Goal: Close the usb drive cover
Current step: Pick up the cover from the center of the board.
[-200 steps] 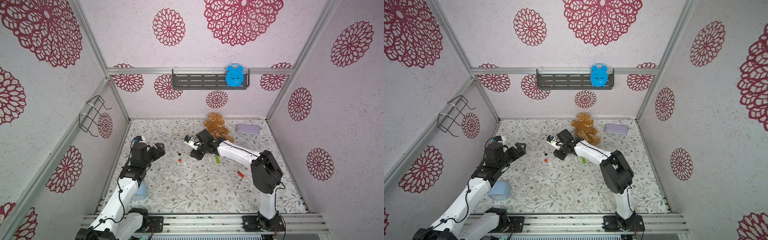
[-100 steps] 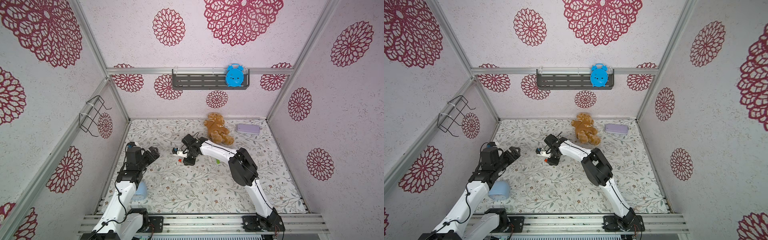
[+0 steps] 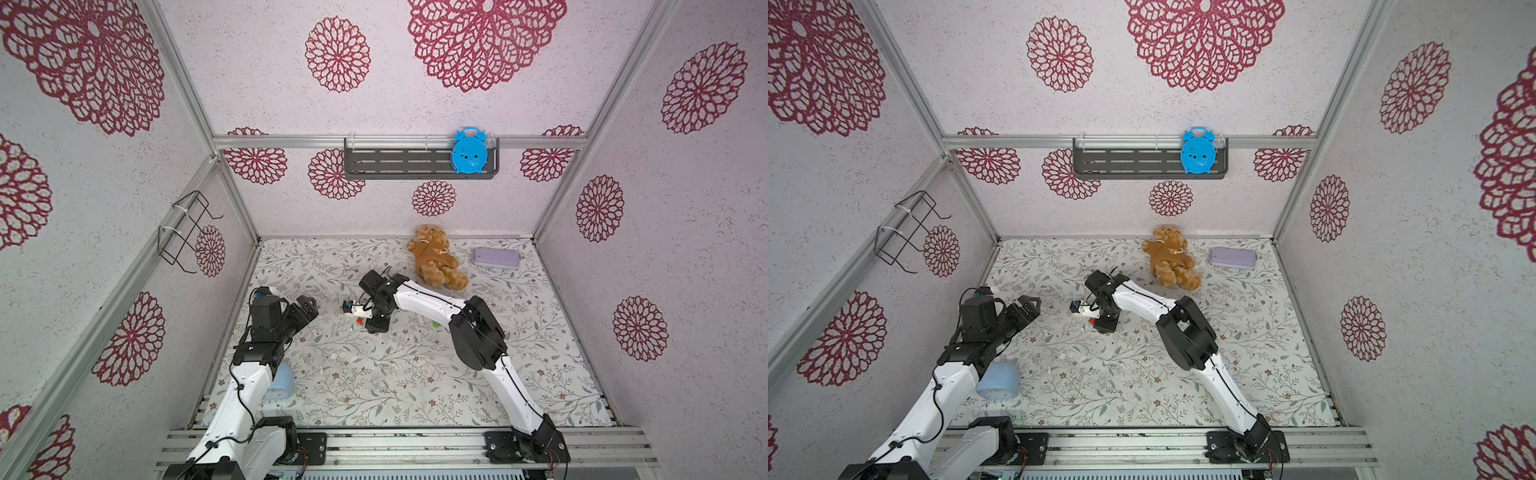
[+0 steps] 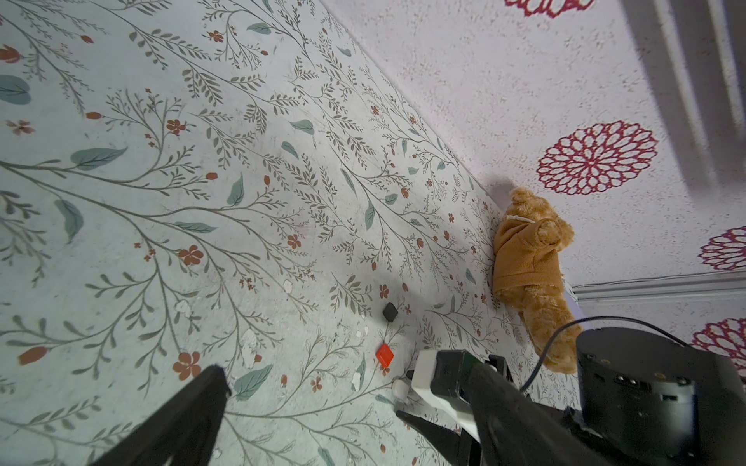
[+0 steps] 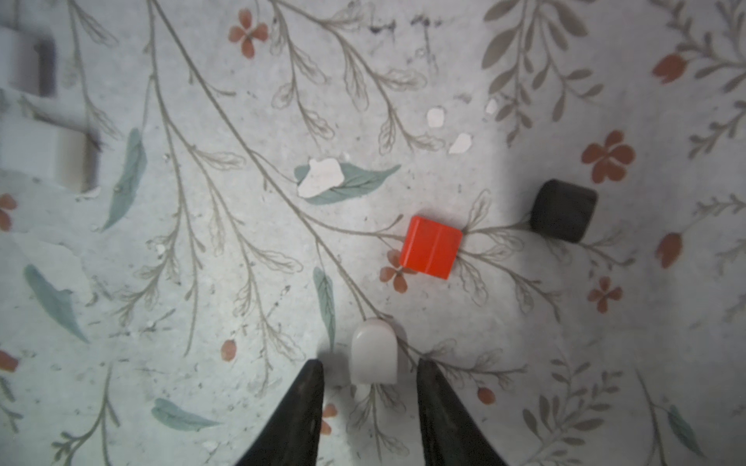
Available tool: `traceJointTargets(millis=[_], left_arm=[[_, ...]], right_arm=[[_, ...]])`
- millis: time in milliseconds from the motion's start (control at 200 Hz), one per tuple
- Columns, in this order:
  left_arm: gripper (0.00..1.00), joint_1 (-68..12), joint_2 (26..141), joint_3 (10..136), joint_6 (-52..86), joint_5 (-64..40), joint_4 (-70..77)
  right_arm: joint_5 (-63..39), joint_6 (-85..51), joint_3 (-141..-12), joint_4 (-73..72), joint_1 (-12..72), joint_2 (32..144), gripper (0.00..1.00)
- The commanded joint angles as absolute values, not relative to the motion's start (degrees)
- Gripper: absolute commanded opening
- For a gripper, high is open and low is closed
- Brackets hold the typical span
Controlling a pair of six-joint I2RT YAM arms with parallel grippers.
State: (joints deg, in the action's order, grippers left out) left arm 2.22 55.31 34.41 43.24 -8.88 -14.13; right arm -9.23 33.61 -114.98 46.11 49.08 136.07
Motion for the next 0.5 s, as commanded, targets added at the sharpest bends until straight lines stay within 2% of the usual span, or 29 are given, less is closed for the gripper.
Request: traceJointTargets(millis=[0, 495], left_arm=[[0.97, 3.0, 54.9, 33.6, 43.3, -9.8, -13.3], [0.97, 3.7, 55.7, 33.5, 43.2, -10.6, -12.9]], right_arm=[[-9.3, 34.9, -116.3, 48.4, 49.5, 137.0, 0.40], [-8.3, 34.6, -117.8, 50.3, 49.5, 139.4, 0.34]])
